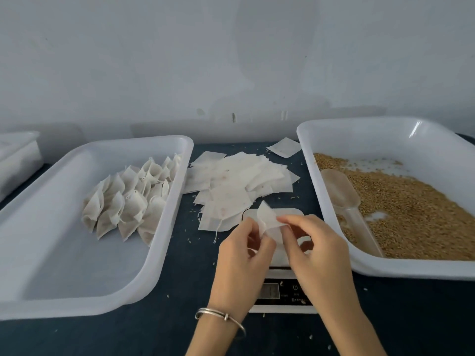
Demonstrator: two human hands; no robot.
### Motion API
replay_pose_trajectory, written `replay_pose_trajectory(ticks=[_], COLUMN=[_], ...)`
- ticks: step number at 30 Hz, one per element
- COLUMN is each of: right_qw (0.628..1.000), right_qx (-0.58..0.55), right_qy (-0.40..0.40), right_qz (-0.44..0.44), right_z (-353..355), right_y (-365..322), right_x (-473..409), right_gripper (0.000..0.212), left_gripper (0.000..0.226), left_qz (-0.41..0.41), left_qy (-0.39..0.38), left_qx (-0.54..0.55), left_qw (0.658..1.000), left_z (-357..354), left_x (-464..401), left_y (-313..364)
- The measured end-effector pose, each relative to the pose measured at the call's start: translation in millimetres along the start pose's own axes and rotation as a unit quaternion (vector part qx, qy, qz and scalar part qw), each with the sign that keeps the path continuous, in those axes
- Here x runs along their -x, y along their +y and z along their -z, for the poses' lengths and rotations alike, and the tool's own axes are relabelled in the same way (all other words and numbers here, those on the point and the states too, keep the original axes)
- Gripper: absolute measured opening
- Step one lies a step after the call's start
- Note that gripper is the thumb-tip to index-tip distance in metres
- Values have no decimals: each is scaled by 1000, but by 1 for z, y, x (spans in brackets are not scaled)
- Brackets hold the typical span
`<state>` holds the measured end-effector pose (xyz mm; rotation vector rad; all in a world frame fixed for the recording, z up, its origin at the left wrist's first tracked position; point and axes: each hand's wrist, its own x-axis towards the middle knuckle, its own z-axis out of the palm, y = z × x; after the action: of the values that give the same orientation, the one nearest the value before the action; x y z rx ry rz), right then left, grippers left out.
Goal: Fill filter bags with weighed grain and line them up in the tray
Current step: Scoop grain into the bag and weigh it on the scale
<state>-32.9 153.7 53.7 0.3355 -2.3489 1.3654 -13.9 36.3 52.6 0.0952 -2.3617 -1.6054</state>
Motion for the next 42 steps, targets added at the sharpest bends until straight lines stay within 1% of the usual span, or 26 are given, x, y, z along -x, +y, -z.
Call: replay_pose_trajectory(ticks=[2, 4, 6, 8, 11, 15, 17, 19, 21, 22, 24, 25, 26, 28, 30, 31, 32, 34, 37, 39, 41, 42], right_qw=[998, 992, 983, 971, 968, 983, 983, 984, 988, 987, 979, 976, 975, 982, 989, 989, 989, 989, 986, 986, 984, 981], right_qx=[58, 88, 118, 163, 204, 151, 158, 151, 130, 137, 174, 184, 181, 129, 62, 49, 51, 61, 63, 48, 20, 6], right_qy=[6, 7, -15, -51, -74, -58, -56, -54, -60, -67, -97, -114, -132, -141, -133, -131, -130, -131, -147, -148, -160, -177], right_qz=[39, 92, 142, 166, 125, 85, 80, 73, 57, 52, 39, 26, 12, -9, -36, -43, -46, -42, -46, -65, -82, -85], right_z=[2, 5, 9, 13, 12, 7, 7, 7, 6, 6, 5, 5, 4, 5, 7, 8, 9, 10, 11, 11, 13, 14], right_y=[-3, -7, -10, -13, -21, -26, -28, -28, -28, -28, -28, -26, -24, -19, -16, -16, -16, -17, -17, -16, -18, -21], right_x=[0, 1, 0, 1, 2, 5, 6, 7, 7, 8, 9, 8, 7, 5, 2, 0, 0, 0, 0, 0, 0, 0], right_gripper=[19, 11, 15, 21, 24, 17, 17, 19, 25, 28, 29, 25, 19, 13, 14, 15, 19, 27, 29, 23, 20, 19], left_gripper=[21, 27, 34, 36, 30, 28, 27, 27, 26, 27, 29, 29, 29, 30, 30, 29, 28, 29, 43, 69, 92, 97], left_qz=[-6, -3, 4, 9, -6, -27, -26, -20, -13, -13, -23, -33, -46, -81, -117, -132, -145, -165, -218, -259, -259, -250], left_qy=[8, 35, 58, 68, 66, 57, 50, 54, 61, 58, 33, 12, -12, -49, -82, -104, -123, -130, -118, -124, -131, -126], left_qx=[-28, -27, -6, 12, -11, -28, -34, -40, -41, -43, -53, -59, -64, -76, -79, -81, -88, -108, -142, -196, -264, -291], left_qw=[1000, 999, 998, 998, 998, 998, 998, 998, 997, 997, 998, 998, 997, 993, 987, 982, 978, 972, 958, 938, 920, 915], left_z=[0, -1, 1, 4, 6, 5, 7, 9, 11, 12, 13, 13, 13, 15, 18, 19, 19, 17, 19, 22, 21, 19], left_x=[3, 3, 1, -2, -1, 2, 3, 2, -1, -2, -3, -2, 0, 3, 3, 3, 3, 4, 3, 3, 2, 3], left_y=[2, 5, 8, 8, 8, 13, 14, 15, 16, 16, 16, 17, 18, 19, 18, 19, 19, 19, 21, 18, 15, 15])
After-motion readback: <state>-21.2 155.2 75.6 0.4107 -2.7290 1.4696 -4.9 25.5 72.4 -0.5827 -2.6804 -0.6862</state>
